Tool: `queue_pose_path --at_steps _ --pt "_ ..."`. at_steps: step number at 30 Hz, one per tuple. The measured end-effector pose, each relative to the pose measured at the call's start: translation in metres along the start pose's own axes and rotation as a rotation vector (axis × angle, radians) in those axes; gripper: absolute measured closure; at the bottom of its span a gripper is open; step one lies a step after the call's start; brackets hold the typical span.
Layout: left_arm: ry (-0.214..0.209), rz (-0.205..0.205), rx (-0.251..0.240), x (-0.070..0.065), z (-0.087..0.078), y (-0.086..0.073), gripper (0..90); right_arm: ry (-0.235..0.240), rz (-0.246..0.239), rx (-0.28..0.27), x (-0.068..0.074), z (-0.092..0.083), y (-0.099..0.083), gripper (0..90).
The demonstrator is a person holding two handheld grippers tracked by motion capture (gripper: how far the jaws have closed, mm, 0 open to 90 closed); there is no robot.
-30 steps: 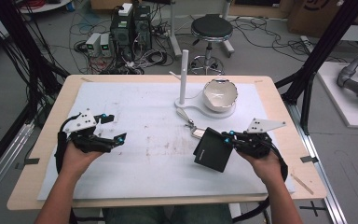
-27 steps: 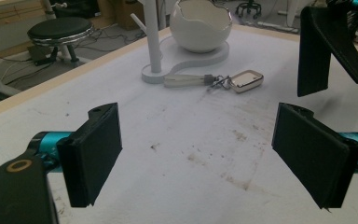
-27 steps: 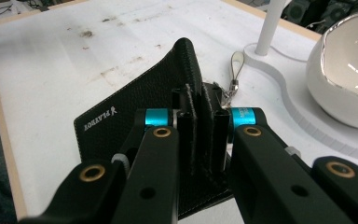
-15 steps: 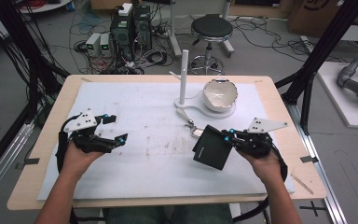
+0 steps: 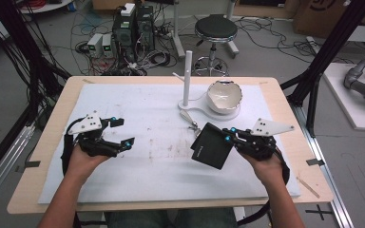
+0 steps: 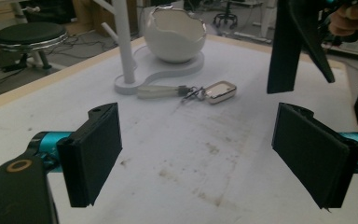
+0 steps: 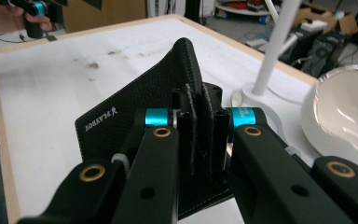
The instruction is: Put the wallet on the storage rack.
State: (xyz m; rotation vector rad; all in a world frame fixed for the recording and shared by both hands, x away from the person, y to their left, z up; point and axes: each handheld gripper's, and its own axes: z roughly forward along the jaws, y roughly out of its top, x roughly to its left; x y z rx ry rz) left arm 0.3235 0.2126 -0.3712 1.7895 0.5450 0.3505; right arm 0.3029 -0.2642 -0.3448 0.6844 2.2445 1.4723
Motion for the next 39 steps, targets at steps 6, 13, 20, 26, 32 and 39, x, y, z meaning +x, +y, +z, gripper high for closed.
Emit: queue_pose_path --at_steps 6,13,20,26,32,39 --pt "-0.101 -0.011 -0.015 -0.016 0.017 0.006 15.7 0.018 -0.061 -0.025 0.018 0.016 0.014 86.5" --pt "-0.224 0.005 0.011 -0.042 0.045 0.012 15.8 0.067 -0.111 -0.025 0.041 0.038 0.024 86.5" --pt "-0.269 -0.004 0.058 -0.053 0.063 0.012 15.8 0.089 -0.155 -0.050 0.056 0.050 0.030 86.5" --pt "-0.309 0.000 0.098 -0.062 0.074 0.011 15.8 0.094 -0.167 -0.048 0.063 0.059 0.031 86.5" --pt "-0.356 0.002 0.125 -0.064 0.076 0.006 44.9 0.115 -0.164 -0.078 0.067 0.057 0.033 86.5" --pt "-0.338 0.012 0.140 -0.063 0.071 0.003 76.6 0.130 -0.162 -0.088 0.067 0.059 0.031 85.2"
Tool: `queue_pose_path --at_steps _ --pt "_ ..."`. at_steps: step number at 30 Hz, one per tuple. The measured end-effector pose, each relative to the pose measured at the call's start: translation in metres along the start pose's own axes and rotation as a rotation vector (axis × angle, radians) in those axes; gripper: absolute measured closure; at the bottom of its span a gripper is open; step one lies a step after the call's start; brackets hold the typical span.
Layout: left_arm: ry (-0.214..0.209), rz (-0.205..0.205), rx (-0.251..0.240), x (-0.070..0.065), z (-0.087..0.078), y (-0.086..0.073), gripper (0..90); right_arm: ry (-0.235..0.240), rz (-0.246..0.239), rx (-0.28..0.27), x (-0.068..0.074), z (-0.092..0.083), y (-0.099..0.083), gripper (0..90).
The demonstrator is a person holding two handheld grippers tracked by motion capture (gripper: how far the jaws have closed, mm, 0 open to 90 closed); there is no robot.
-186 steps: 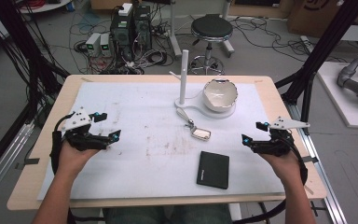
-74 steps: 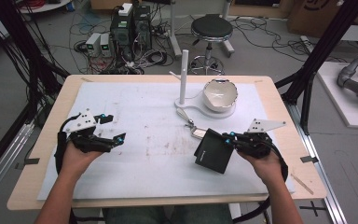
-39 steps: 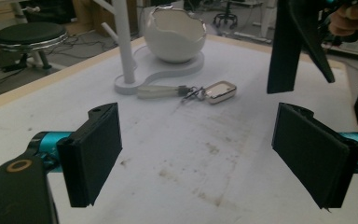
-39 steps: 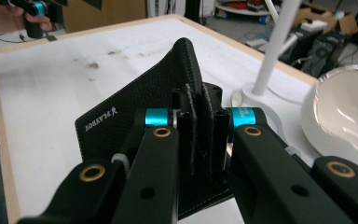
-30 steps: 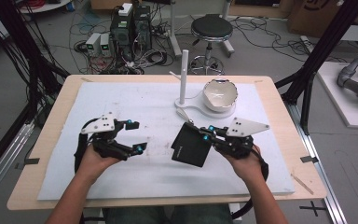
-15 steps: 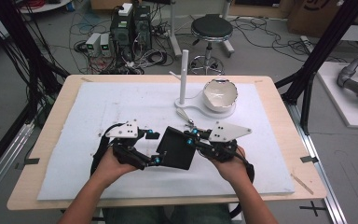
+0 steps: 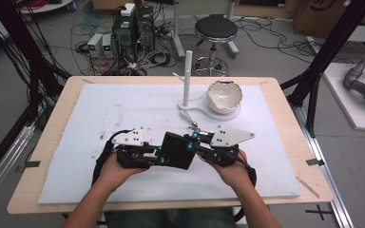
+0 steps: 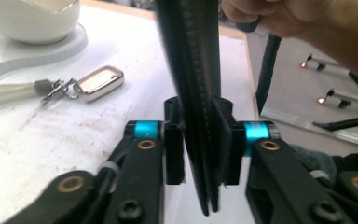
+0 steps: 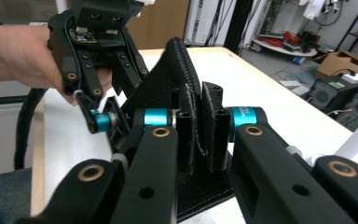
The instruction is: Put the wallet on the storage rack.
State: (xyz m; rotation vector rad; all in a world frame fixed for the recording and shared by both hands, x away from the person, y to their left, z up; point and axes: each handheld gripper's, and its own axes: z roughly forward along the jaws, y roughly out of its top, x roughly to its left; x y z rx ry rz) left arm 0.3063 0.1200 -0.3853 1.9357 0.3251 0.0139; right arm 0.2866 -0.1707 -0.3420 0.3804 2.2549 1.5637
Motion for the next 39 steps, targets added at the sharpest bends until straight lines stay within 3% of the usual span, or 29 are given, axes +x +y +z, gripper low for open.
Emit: queue_pose_path --at_steps 3,5,7,9,13,16,19,22,23,24,26,29,31,32,39 --pt "0.037 0.036 0.026 -0.001 -0.003 0.003 78.6 0.007 0.008 0.000 -0.001 0.000 -0.001 79.5" --pt "0.067 0.093 0.054 -0.004 -0.005 0.006 78.7 0.006 0.020 0.002 -0.003 -0.002 -0.001 73.2" --pt "0.064 0.113 0.055 -0.006 -0.007 0.008 78.7 0.012 0.035 0.013 -0.007 -0.004 -0.003 58.6" --pt "0.066 0.133 0.060 -0.007 -0.009 0.009 78.7 0.040 0.059 0.039 -0.015 -0.007 -0.008 54.5" --pt "0.049 0.172 0.085 -0.006 -0.010 0.009 78.6 0.068 0.059 0.071 -0.019 -0.010 -0.010 53.3" --pt "0.034 0.185 0.083 -0.007 -0.010 0.009 78.6 0.128 0.070 0.104 -0.020 -0.009 -0.012 53.1" --pt "0.020 0.198 0.081 -0.008 -0.009 0.010 78.6 0.145 0.069 0.110 -0.019 -0.006 -0.012 53.3" --pt "0.013 0.212 0.084 -0.009 -0.008 0.010 78.6 0.184 0.056 0.131 -0.016 -0.001 -0.012 58.0" --pt "0.021 0.211 0.086 -0.009 -0.008 0.010 78.6 0.190 0.049 0.137 -0.014 0.000 -0.012 61.1" --pt "0.024 0.205 0.085 -0.008 -0.009 0.010 78.4 0.200 0.030 0.143 -0.014 0.000 -0.012 70.2" --pt "0.028 0.185 0.061 -0.007 -0.010 0.009 77.9 0.208 0.029 0.139 -0.014 -0.001 -0.012 73.9" --pt "0.080 0.153 0.004 -0.006 -0.011 0.008 66.8 0.203 0.004 0.141 -0.012 -0.002 -0.010 78.2" --pt "0.126 0.119 0.000 -0.004 -0.013 0.008 48.6 0.155 -0.006 0.151 -0.012 -0.003 -0.010 78.7" --pt "0.140 0.114 0.000 -0.002 -0.016 0.007 44.5 0.136 -0.013 0.150 -0.013 -0.004 -0.011 78.7" --pt "0.224 0.027 -0.056 0.010 -0.036 0.001 27.9 0.018 -0.007 0.151 -0.033 -0.027 -0.010 78.8"
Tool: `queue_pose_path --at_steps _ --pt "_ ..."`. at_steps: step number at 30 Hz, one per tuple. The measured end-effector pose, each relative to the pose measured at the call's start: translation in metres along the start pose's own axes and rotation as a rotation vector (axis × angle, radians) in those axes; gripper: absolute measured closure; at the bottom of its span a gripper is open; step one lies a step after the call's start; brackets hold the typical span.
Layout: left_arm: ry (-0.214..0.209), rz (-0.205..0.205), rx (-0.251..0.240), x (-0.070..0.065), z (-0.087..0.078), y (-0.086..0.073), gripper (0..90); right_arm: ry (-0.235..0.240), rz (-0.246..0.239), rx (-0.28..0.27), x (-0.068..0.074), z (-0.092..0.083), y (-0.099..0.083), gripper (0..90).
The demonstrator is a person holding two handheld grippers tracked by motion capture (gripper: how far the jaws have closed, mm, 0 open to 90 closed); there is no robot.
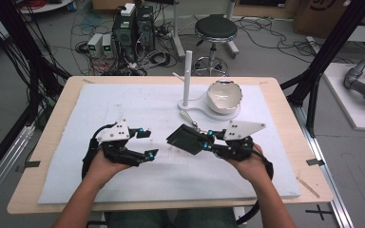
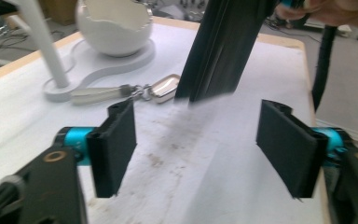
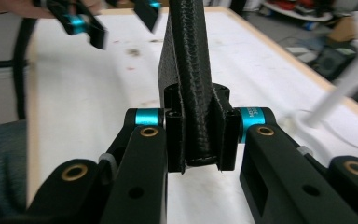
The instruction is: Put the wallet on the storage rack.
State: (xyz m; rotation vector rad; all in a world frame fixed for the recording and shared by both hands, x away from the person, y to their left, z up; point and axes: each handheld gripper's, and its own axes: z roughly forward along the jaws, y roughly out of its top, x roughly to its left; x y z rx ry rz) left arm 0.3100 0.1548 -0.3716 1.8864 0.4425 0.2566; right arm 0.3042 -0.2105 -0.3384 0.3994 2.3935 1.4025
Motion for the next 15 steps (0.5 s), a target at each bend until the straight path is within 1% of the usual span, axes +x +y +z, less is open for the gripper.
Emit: queue_pose_path --at_steps 2,4,5,6,7,8,9,11,14,15 --pt "0.006 -0.006 -0.008 0.004 -0.004 -0.002 27.5 -0.044 0.015 -0.012 -0.008 -0.010 0.000 78.8" --pt "0.030 -0.013 -0.016 0.008 -0.010 -0.003 25.4 -0.082 0.025 -0.016 -0.017 -0.019 0.000 78.8" --pt "0.039 -0.014 -0.017 0.010 -0.012 -0.003 24.9 -0.108 0.042 -0.019 -0.025 -0.026 0.000 78.8" --pt "0.058 -0.015 -0.021 0.011 -0.015 -0.003 24.9 -0.108 0.042 -0.019 -0.025 -0.026 0.000 78.8" --pt "0.090 -0.017 -0.024 0.014 -0.020 -0.003 23.2 -0.141 0.055 -0.016 -0.035 -0.034 0.000 78.8" --pt "0.101 -0.022 -0.023 0.016 -0.022 -0.003 23.2 -0.141 0.055 -0.016 -0.035 -0.034 0.000 78.8" --pt "0.117 -0.036 -0.025 0.018 -0.026 -0.003 21.1 -0.151 0.058 -0.013 -0.038 -0.037 0.000 78.8" --pt "0.139 -0.044 -0.022 0.023 -0.033 -0.004 20.0 -0.181 0.063 -0.008 -0.045 -0.042 0.001 78.8" --pt "0.161 -0.050 -0.026 0.029 -0.043 -0.006 20.0 -0.229 0.060 0.002 -0.054 -0.047 0.002 78.8" --pt "0.162 -0.053 -0.027 0.031 -0.046 -0.007 20.0 -0.238 0.059 0.003 -0.058 -0.048 0.002 78.9"
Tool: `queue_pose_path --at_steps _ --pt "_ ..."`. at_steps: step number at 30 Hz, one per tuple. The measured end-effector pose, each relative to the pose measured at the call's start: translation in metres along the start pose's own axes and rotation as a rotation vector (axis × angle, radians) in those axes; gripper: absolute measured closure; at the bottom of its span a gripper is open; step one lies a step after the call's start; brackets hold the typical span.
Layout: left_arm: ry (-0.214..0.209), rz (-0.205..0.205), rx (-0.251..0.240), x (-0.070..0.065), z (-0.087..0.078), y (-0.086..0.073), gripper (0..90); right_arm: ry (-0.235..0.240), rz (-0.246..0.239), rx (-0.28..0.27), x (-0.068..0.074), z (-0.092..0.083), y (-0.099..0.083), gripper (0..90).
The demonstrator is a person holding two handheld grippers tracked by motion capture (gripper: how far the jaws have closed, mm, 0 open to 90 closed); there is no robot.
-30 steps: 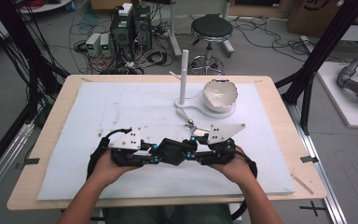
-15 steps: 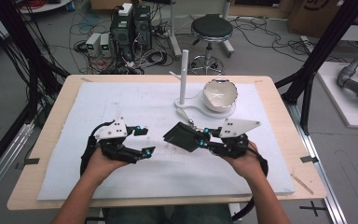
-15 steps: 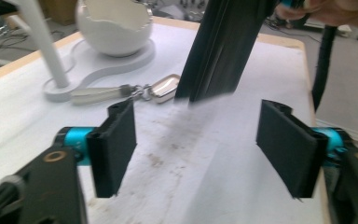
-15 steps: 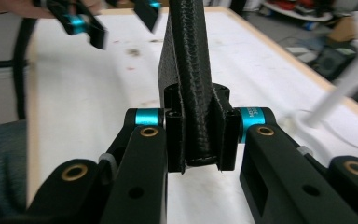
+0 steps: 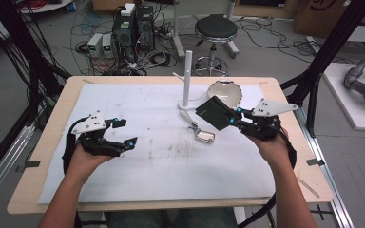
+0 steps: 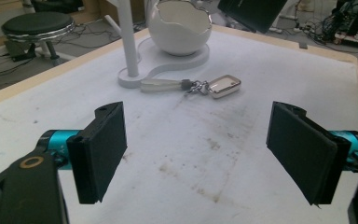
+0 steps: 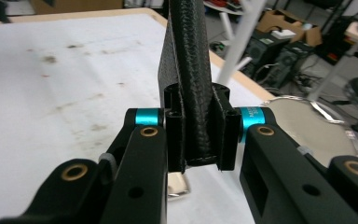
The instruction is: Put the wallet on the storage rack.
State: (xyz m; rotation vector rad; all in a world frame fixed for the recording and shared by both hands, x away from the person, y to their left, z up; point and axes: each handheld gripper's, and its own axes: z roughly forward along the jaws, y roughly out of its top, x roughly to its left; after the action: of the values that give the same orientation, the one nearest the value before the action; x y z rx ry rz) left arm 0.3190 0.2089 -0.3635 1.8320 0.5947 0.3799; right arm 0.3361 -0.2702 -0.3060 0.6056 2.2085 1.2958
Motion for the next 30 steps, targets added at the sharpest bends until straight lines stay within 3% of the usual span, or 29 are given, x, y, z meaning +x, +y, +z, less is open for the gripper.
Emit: queue_pose_path --at_steps 3,7,12,18,30 --pt "0.031 0.014 0.010 0.005 -0.005 -0.002 20.0 -0.024 0.000 0.005 -0.009 0.000 0.001 78.8" --pt "0.047 -0.005 0.001 0.009 -0.009 -0.004 20.0 -0.064 -0.014 0.024 -0.019 -0.001 0.005 78.8" --pt "0.044 -0.006 0.000 0.009 -0.007 -0.005 20.0 -0.125 -0.026 0.037 -0.031 0.001 0.011 78.8" --pt "0.041 -0.009 -0.004 0.009 -0.007 -0.006 20.0 -0.194 -0.003 0.057 -0.046 0.009 0.011 78.8" --pt "0.030 -0.025 -0.002 0.011 -0.004 -0.010 20.0 -0.246 0.024 0.128 -0.076 0.038 0.005 78.7"
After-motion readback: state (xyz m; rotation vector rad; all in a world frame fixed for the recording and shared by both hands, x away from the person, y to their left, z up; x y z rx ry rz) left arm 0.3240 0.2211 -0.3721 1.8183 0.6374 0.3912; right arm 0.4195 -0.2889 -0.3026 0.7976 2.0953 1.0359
